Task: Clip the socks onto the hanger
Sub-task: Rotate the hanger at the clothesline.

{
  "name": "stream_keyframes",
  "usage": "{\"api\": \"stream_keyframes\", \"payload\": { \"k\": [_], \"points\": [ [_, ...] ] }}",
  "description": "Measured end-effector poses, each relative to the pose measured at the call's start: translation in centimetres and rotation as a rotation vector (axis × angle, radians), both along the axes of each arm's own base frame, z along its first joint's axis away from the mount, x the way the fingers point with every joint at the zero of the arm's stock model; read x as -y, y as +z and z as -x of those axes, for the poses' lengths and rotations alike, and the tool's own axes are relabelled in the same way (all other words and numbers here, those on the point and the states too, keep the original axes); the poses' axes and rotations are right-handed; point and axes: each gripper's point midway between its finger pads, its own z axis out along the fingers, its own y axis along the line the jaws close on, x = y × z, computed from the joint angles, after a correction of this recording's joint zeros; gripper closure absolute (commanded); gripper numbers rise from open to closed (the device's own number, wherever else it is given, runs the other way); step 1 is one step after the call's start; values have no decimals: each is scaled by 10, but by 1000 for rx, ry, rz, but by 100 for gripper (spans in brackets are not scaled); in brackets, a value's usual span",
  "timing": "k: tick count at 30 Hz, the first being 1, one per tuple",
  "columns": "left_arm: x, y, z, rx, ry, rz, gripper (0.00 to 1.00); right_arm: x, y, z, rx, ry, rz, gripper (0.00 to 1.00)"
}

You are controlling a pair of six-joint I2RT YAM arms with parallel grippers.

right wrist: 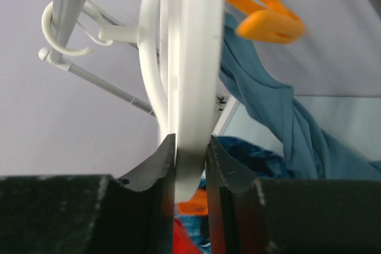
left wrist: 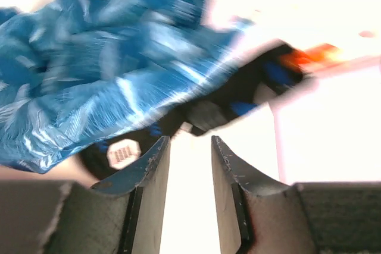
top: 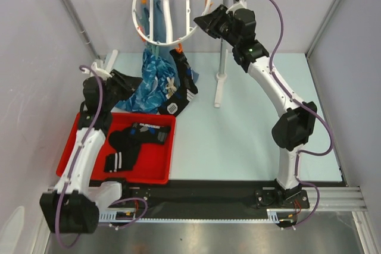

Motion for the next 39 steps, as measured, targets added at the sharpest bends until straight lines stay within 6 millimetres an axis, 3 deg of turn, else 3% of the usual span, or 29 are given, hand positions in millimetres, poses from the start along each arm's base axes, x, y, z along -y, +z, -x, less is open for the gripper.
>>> {"api": "stream_keyframes", "payload": {
  "k": [5,11,15,22,31,39],
  "points": [
    [14,52,44,153,-51,-27,58,1,-8,4,-31,-47,-32,87],
    [16,75,60,201,-66,-53,51,-25,-6,32,-58,-75,-136,82],
    [20,78,56,185,-92,-55,47,-52,5,50,-70,-50,-224,81],
    [29,92,51,193,-143,-36,37,-95,12,80,-76,24,-295,69],
    [56,104,20,205,-215,40,26,-108,10,88,-83,89,-305,65],
    [70,131,-6,253,-217,81,35,-103,13,87,-68,132,-304,62]
  ]
}}
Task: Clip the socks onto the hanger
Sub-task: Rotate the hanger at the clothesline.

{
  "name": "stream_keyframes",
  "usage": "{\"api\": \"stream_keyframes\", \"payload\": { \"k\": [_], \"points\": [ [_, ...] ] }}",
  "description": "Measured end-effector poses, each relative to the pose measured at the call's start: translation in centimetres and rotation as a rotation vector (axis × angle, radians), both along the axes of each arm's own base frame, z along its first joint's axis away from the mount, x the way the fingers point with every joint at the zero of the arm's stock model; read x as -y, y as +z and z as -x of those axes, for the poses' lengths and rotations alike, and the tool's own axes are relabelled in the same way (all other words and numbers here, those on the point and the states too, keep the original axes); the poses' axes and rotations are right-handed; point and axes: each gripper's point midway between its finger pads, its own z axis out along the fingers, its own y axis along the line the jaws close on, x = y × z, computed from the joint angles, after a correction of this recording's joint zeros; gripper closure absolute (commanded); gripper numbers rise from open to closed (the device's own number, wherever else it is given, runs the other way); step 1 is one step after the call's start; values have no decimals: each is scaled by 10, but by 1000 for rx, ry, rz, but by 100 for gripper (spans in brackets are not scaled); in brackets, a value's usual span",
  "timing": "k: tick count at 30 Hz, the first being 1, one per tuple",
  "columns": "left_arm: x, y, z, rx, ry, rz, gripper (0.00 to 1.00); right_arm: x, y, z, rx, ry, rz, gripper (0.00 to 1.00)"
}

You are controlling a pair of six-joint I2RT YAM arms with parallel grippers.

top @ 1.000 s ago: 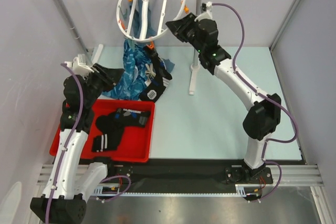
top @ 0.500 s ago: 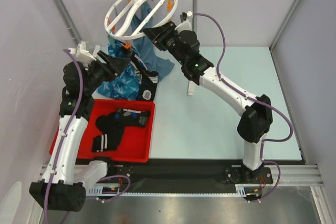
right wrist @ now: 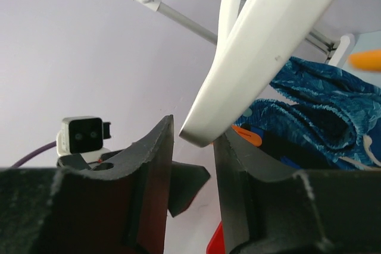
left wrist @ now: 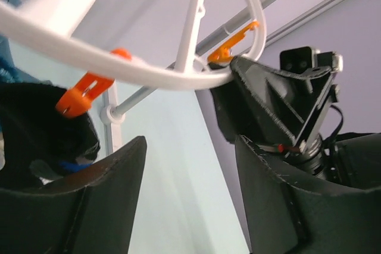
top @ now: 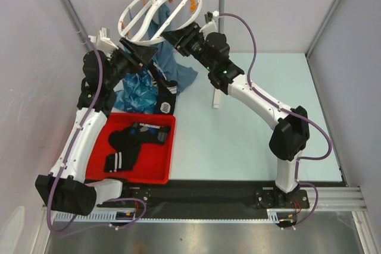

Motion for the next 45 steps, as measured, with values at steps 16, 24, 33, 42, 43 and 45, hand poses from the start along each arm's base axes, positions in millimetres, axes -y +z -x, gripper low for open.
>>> {"api": "stream_keyframes", "payload": {
  "k": [16,24,33,42,43,45],
  "points": [
    [6,-13,-46,-28,11,-34,45,0,-1,6,-2,97,3,43],
    [-9,2,-54,10,90,-112,44,12,-25,1,-4,123,148,9],
    [-30,-9,-69,-16,134,-187,44,93,-35,-21,54,128,361,18],
    [-45,-23,-77,-50,155,-213,44,138,24,-19,475,174,493,22],
    [-46,-22,-77,-50,157,-214,44,137,25,-17,534,188,514,20],
    [-47,-19,-77,-48,158,-214,44,133,22,-14,641,211,555,17]
  ]
}}
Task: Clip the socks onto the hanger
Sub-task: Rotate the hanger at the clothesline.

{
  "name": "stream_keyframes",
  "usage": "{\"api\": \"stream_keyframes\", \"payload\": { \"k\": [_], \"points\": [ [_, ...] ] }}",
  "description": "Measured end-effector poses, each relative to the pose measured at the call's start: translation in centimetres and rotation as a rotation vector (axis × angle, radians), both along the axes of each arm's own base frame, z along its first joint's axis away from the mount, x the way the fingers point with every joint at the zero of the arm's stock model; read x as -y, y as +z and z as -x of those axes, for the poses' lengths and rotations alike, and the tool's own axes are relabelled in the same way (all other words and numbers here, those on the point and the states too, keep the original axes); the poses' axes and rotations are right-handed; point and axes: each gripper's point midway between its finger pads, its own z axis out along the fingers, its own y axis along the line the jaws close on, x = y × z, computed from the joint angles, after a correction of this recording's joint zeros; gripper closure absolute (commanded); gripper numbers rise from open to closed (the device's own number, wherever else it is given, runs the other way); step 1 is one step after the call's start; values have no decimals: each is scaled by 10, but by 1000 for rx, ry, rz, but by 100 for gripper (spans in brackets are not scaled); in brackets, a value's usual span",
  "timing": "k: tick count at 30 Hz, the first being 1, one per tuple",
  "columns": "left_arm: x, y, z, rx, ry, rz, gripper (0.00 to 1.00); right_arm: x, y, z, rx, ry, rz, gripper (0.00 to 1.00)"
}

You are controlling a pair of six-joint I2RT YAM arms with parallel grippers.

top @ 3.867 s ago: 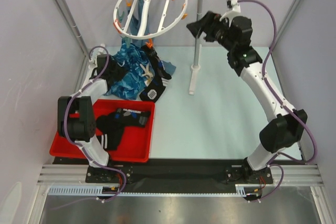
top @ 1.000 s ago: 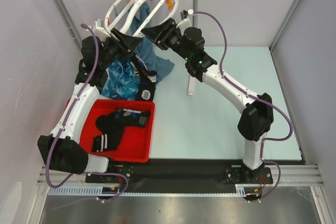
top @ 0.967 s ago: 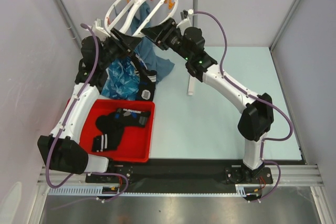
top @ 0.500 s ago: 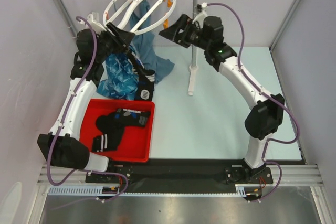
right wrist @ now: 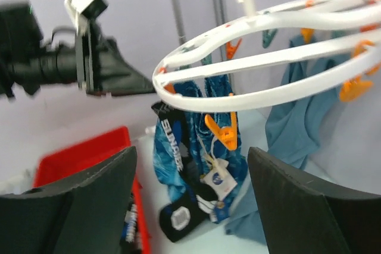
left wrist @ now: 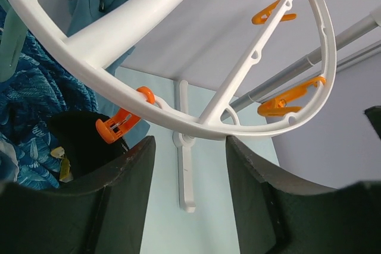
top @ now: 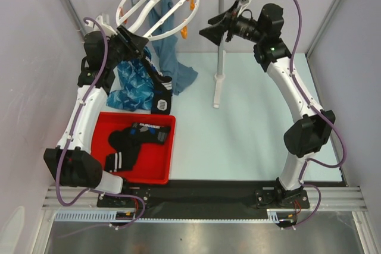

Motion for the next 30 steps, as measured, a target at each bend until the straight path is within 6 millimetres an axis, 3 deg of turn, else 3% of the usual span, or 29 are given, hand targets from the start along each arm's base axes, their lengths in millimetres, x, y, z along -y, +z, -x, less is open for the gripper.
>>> {"api": "stream_keyframes", "payload": {
  "k": [3,8,17,24,30],
  "points": [
    [0,5,0,8,-4,1,44,-11,-19,2,155,51,70,12],
    [1,12,1,18,-11,3,45,-32,-58,2,310,90,178,11],
    [1,13,1,19,-18,8,46,-46,-60,-14,522,78,205,13],
    [1,14,1,19,-15,19,47,-57,-70,-33,548,52,199,21],
    [0,14,1,17,-13,23,47,-62,-66,-46,566,20,185,27]
  ]
}}
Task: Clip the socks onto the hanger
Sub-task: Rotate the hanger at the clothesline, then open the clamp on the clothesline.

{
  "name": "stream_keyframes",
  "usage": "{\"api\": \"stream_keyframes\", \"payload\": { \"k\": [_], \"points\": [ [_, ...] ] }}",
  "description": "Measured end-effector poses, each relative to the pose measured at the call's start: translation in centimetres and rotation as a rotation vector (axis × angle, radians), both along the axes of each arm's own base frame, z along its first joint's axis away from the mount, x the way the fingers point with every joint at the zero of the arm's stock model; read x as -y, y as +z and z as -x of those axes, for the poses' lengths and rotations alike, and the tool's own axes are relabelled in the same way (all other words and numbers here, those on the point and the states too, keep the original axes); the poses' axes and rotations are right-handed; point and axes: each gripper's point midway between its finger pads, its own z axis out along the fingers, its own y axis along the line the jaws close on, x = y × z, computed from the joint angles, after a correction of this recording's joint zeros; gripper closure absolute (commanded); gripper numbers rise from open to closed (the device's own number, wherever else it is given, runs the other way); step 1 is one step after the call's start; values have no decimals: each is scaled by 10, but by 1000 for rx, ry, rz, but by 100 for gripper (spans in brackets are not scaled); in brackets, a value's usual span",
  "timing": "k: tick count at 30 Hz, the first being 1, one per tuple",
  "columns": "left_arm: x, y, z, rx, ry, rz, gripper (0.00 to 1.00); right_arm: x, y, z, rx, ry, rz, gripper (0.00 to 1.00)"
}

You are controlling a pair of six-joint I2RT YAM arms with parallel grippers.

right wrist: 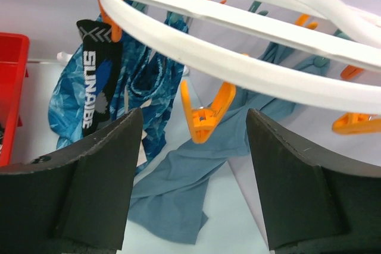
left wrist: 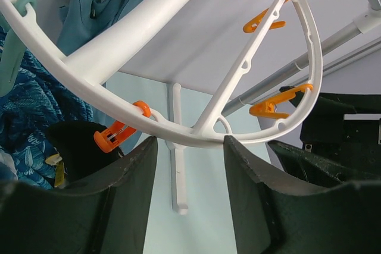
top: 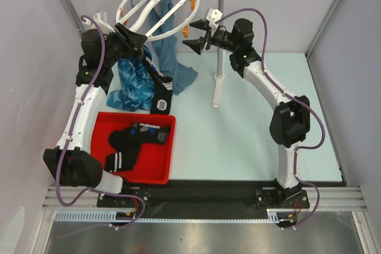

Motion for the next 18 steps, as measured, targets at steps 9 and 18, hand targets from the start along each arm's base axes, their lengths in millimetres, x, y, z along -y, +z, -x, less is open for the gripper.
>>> {"api": "stream_keyframes", "payload": {
  "k": [9,18],
  "points": [
    [-1,0,0,0,2,0,48,-3,10,-9,13,-11,-28,35],
    [-1,0,0,2,2,0,48,-10,15,-12,10,5,-43,38]
  ]
}}
